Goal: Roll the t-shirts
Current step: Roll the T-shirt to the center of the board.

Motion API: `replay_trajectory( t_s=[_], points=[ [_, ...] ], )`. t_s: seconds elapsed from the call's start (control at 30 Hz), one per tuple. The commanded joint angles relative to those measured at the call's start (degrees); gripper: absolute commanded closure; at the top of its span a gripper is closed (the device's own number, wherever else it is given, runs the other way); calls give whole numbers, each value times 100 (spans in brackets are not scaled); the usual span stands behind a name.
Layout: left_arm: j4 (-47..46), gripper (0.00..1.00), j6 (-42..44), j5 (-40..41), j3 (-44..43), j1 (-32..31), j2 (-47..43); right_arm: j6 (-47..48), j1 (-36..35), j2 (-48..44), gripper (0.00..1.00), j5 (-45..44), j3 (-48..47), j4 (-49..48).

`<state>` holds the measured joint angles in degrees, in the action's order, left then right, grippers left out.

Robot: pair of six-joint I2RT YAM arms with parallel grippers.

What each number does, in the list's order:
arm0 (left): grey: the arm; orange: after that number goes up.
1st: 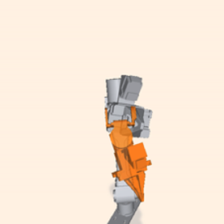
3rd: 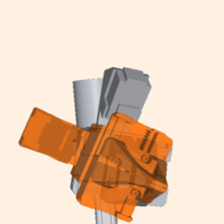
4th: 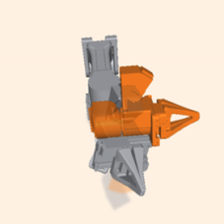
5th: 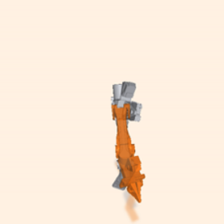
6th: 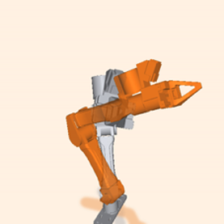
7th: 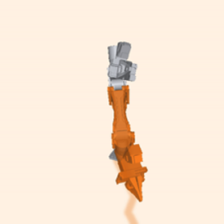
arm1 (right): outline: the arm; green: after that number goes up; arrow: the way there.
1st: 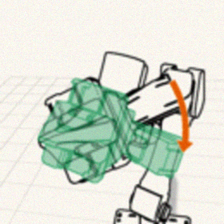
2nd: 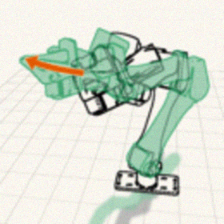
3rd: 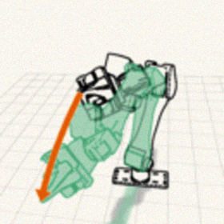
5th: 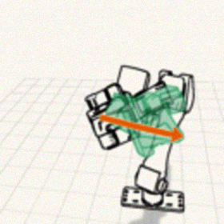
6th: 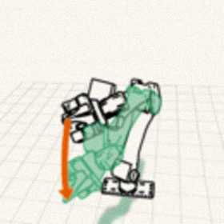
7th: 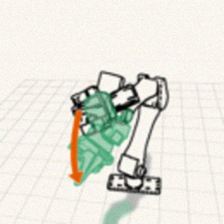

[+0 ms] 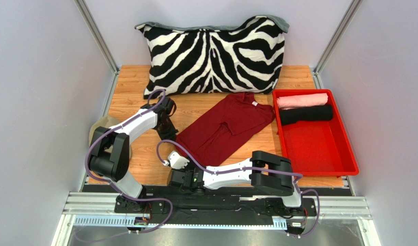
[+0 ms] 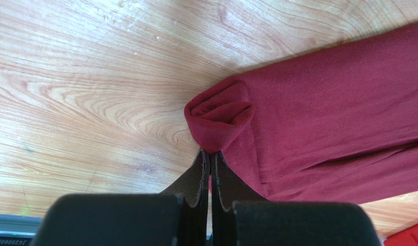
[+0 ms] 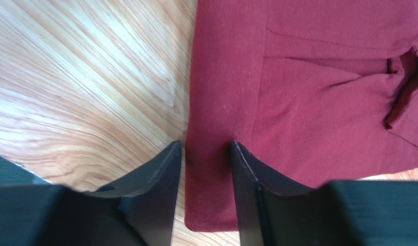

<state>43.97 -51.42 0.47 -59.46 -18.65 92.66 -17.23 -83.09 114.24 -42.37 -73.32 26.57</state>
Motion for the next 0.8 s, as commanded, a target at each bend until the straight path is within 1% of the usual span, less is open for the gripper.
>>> replay_trajectory(
  t_s=[0.0, 0.03, 0.17, 0.2, 0.23, 0.27, 0.3, 0.33, 0.37, 0.4, 0.43, 0.47, 0.5, 0.63, 0.7, 0.77],
  points=[
    [130, 100, 150, -12, -259, 2, 41, -210, 21, -41, 59, 35, 212, 121],
    [121, 100, 158, -12, -268, 2, 50, -210, 47, -85, 63, 166, 256, 95],
    [121, 100, 202, -12, -312, 2, 85, -166, 240, -436, 73, 623, 493, -168],
    [121, 100, 255, -116, -329, 2, 94, -166, 275, -620, 74, 964, 598, -239],
    [104, 98, 273, -135, -347, 2, 94, -184, 337, -752, 76, 1185, 669, -309],
    [77, 95, 299, -196, -347, 2, 68, -201, 476, -858, 77, 1422, 739, -467],
    [25, 91, 360, -240, -355, 2, 42, -271, 565, -1094, 78, 1929, 888, -555],
    [-2, 84, 395, -275, -364, 2, 7, -324, 661, -1183, 79, 2195, 959, -704],
    [-28, 80, 483, -363, -390, -6, -2, -377, 863, -1271, 80, 2468, 1029, -784],
    [-63, 76, 518, -416, -399, 2, -72, -464, 978, -1464, 80, 3019, 1213, -880],
    [-72, 68, 536, -460, -408, 2, -116, -543, 1083, -1544, 81, 3294, 1302, -1090],
    [-98, 64, 571, -504, -374, 2, -160, -605, 1328, -1606, 81, 3566, 1390, -1188],
    [-186, 59, 598, -574, -338, 2, -265, -658, 1426, -1702, 81, 4048, 1504, -1267],
    [-599, 50, 537, -960, -5, 11, -678, -974, 1857, -1756, 82, 4930, 1715, -1627],
    [-836, 50, 493, -1084, 241, 11, -889, -1097, 2068, -1756, 82, 5350, 1812, -1777],
    [-1038, 50, 388, -1215, 531, 11, -1065, -1273, 2253, -1747, 82, 5554, 1944, -1979]
  ],
)
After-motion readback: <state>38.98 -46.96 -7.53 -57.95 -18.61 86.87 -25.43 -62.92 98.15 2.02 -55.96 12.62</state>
